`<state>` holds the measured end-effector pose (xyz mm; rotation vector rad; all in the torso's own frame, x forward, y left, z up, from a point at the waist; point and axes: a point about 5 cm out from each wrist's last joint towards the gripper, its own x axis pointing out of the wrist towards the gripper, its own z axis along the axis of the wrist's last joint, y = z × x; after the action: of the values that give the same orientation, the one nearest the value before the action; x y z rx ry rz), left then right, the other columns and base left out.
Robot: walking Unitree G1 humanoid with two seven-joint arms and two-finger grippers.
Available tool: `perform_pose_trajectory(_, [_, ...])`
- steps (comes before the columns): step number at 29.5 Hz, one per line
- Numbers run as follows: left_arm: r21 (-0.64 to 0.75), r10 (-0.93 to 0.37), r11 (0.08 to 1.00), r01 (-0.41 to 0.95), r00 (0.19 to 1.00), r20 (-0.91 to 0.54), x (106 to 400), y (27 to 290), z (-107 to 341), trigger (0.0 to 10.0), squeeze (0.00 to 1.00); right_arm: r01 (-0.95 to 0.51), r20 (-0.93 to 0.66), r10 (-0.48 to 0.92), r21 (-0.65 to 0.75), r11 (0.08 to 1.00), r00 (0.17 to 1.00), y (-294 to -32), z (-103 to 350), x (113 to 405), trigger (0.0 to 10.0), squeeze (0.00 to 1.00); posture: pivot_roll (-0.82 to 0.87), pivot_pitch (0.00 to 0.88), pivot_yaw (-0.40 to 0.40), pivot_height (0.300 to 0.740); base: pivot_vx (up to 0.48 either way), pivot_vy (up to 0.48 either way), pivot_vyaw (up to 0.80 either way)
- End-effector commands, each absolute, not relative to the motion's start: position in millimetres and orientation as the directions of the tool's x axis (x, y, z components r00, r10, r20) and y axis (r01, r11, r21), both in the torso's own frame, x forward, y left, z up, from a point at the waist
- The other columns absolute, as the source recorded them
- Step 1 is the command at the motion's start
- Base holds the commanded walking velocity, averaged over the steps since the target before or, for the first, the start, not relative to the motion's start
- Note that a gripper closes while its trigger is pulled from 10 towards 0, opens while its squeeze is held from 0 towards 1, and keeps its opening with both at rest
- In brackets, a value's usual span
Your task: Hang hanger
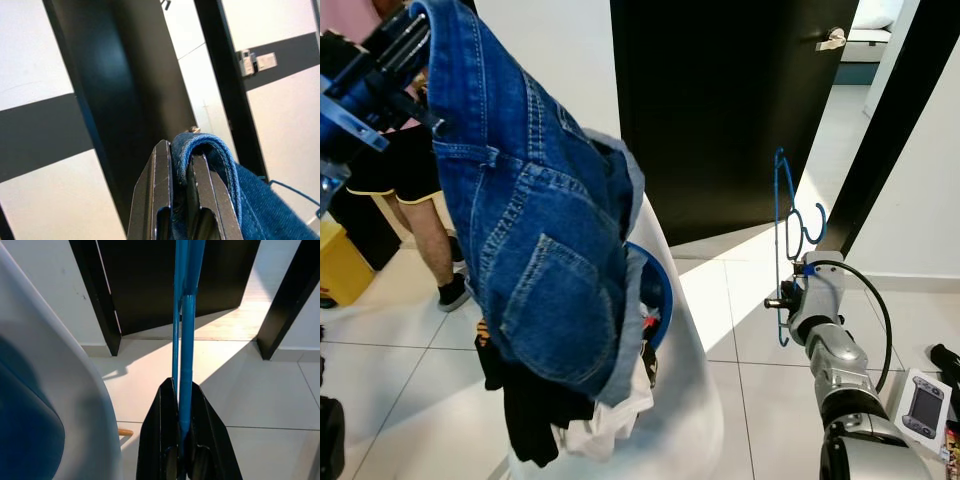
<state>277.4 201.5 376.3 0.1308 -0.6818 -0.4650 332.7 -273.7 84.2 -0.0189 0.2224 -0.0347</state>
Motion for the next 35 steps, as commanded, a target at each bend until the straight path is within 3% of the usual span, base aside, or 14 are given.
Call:
perform_pose_trajectory(1, [0.259,-0.448,0.892,0.369,0.654,0.609,271.9,202.5,382.9,10.0,0.0,0.044,-0.214,-0.049,-0.026,0.999,0.976,-277.4,84.8,331.1,10.0,0.0,-0.03,0.0,0.009,0.74,-0.349,0.0,0.0])
perform_pose_trajectory(14, [0.152,-0.447,0.882,0.446,0.692,0.567,278.0,188.0,356.1,10.0,0.0,0.045,-0.216,-0.051,-0.033,0.998,0.975,-279.3,85.7,331.0,10.0,0.0,-0.03,0.0,0.005,0.74,-0.372,0.0,0.0])
perform_pose_trajectory(23, [0.052,-0.434,0.888,0.457,0.796,0.422,290.0,178.2,299.2,10.0,0.0,0.035,-0.211,-0.041,-0.031,0.999,0.977,-281.1,88.8,331.8,10.0,0.0,-0.03,0.0,0.007,0.74,-0.315,0.0,0.0])
perform_pose_trajectory(29, [0.02,-0.435,0.887,0.461,0.82,0.373,293.3,171.4,284.1,10.0,0.0,-0.006,-0.191,0.002,-0.024,1.0,0.982,-280.9,94.2,333.2,10.0,0.0,-0.03,0.0,0.01,0.74,-0.376,0.0,0.0])
perform_pose_trajectory(35, [0.031,-0.424,0.901,0.433,0.863,0.275,299.1,160.4,263.0,10.0,0.0,-0.144,-0.146,0.135,-0.05,0.988,0.98,-280.3,111.8,335.9,10.0,0.0,-0.04,0.0,0.017,0.74,-0.133,0.0,0.0])
